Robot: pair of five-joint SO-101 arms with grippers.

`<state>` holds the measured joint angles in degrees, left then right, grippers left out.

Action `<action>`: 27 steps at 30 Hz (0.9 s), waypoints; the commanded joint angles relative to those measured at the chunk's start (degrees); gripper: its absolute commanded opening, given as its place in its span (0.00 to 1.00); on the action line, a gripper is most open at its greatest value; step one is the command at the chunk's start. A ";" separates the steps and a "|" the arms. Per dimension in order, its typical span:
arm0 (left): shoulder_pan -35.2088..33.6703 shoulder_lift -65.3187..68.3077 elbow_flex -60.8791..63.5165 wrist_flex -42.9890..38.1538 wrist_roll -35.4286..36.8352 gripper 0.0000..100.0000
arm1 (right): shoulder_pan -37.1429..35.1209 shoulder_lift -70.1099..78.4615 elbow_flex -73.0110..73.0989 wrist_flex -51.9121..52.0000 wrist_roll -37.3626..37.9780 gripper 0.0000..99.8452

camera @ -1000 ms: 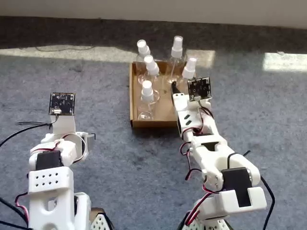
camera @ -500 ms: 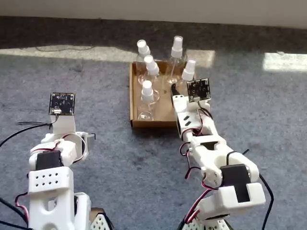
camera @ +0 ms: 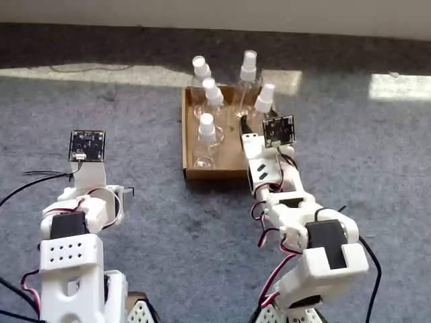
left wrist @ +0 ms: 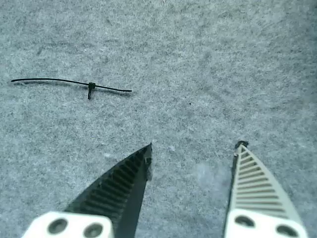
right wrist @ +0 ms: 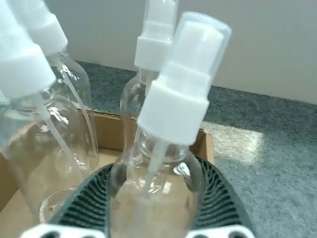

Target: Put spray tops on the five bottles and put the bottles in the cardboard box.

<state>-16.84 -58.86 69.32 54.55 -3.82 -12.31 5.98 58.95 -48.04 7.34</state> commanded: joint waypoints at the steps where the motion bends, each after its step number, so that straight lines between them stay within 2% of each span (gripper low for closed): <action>1: -0.31 -0.84 -0.48 -1.05 0.09 0.25 | 0.57 -0.66 -0.31 -1.27 -0.09 0.02; 6: -0.31 -0.84 -0.48 -1.05 0.09 0.25 | 0.57 -0.66 -0.22 -1.45 -0.09 0.08; 27: -0.31 -0.84 -0.48 -1.05 0.09 0.25 | 0.57 -7.78 4.79 -1.54 -0.18 0.09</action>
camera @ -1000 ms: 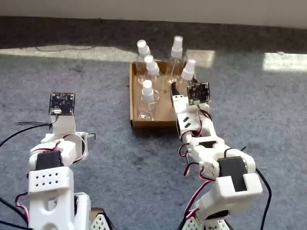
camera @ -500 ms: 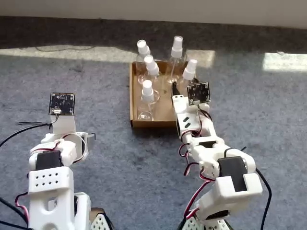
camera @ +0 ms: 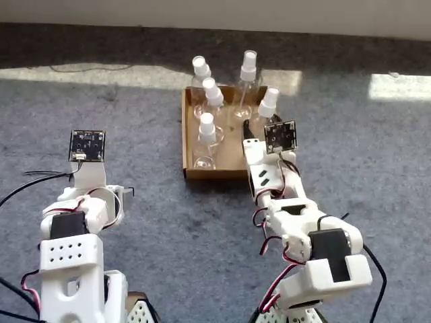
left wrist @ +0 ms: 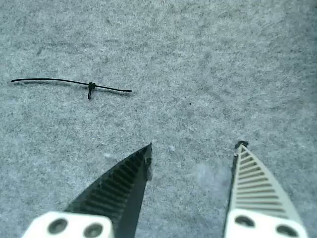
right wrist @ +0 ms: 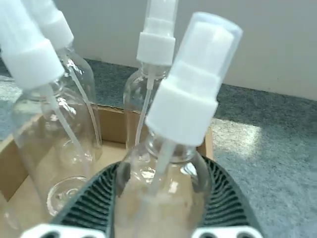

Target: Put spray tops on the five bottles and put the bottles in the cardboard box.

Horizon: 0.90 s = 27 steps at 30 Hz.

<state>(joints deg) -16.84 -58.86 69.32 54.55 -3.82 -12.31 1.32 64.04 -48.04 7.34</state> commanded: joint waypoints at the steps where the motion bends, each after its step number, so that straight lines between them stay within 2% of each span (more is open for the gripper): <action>1: -0.31 -0.84 -0.48 -1.05 0.09 0.25 | 0.48 -3.12 -0.31 -1.54 -0.18 0.09; 5: -0.31 -0.84 -0.48 -1.05 0.09 0.25 | 0.48 -3.21 -0.22 -1.54 -0.18 0.10; 10: -0.31 -0.84 -0.48 -1.05 0.09 0.25 | 0.48 -3.12 -0.13 -1.36 -0.18 0.19; 27: -0.31 -0.84 -0.48 -1.05 0.09 0.25 | 0.66 -7.08 2.68 -1.54 -0.18 0.20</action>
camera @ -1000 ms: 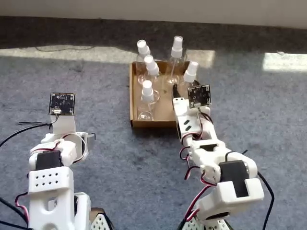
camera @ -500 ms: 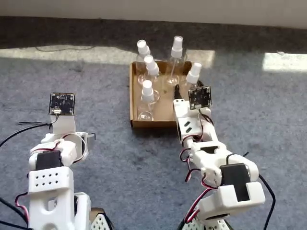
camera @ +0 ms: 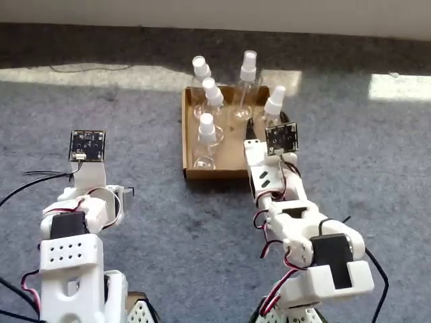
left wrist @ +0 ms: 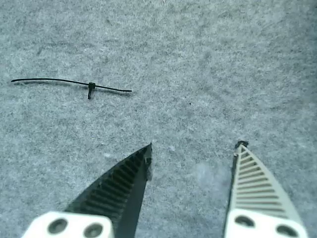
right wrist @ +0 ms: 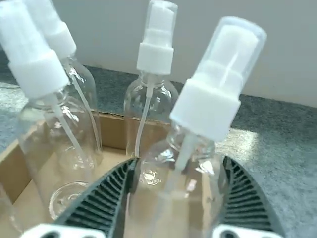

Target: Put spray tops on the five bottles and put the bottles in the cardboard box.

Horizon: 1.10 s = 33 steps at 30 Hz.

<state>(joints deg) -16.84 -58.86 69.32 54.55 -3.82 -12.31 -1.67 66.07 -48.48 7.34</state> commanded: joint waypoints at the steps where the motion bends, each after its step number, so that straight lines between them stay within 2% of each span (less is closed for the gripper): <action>1: -0.31 -0.84 -0.48 -1.05 0.09 0.25 | 0.66 -4.79 1.19 -1.10 -0.18 0.20; 16: -0.31 -0.84 -0.48 -1.05 0.09 0.25 | 0.57 -6.11 1.71 -0.92 -0.09 0.19; 21: -0.31 -0.84 -0.48 -1.05 0.09 0.25 | 1.27 -6.02 1.54 -1.01 -0.09 0.07; 33: -0.31 -0.84 -0.48 -1.05 0.18 0.25 | 1.36 -1.98 -6.02 -1.01 -0.09 0.07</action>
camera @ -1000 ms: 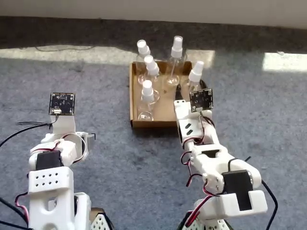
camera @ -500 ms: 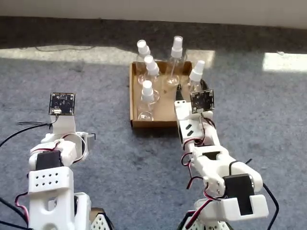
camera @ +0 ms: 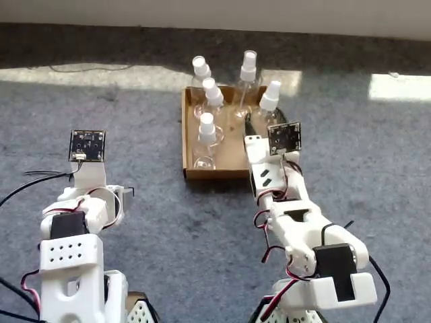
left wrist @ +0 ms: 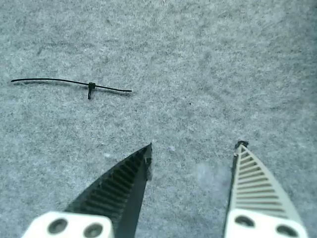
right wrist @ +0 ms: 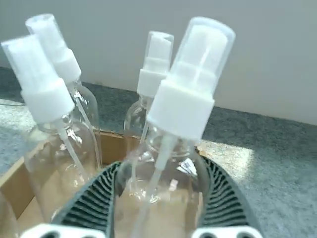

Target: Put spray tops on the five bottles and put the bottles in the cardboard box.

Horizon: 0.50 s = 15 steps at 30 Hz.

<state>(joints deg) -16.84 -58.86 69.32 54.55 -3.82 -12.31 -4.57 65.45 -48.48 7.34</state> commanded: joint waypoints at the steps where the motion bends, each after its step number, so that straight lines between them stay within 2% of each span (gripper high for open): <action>1: -0.31 -0.84 -0.48 -1.05 0.18 0.25 | 1.36 2.33 -6.46 -1.10 -0.09 0.07; 6: -0.31 -0.84 -0.48 -1.05 0.18 0.25 | 1.45 4.44 -8.04 -3.91 -0.09 0.07; 10: -0.31 -0.84 -0.48 -1.14 0.18 0.25 | 1.27 4.70 -8.13 -5.76 -0.18 0.01; 15: -0.31 -0.84 -0.48 -1.14 0.18 0.25 | 1.10 9.27 -8.66 -6.11 -0.09 0.00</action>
<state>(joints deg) -16.84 -58.86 69.32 54.37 -3.82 -11.87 3.60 60.18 -53.14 7.34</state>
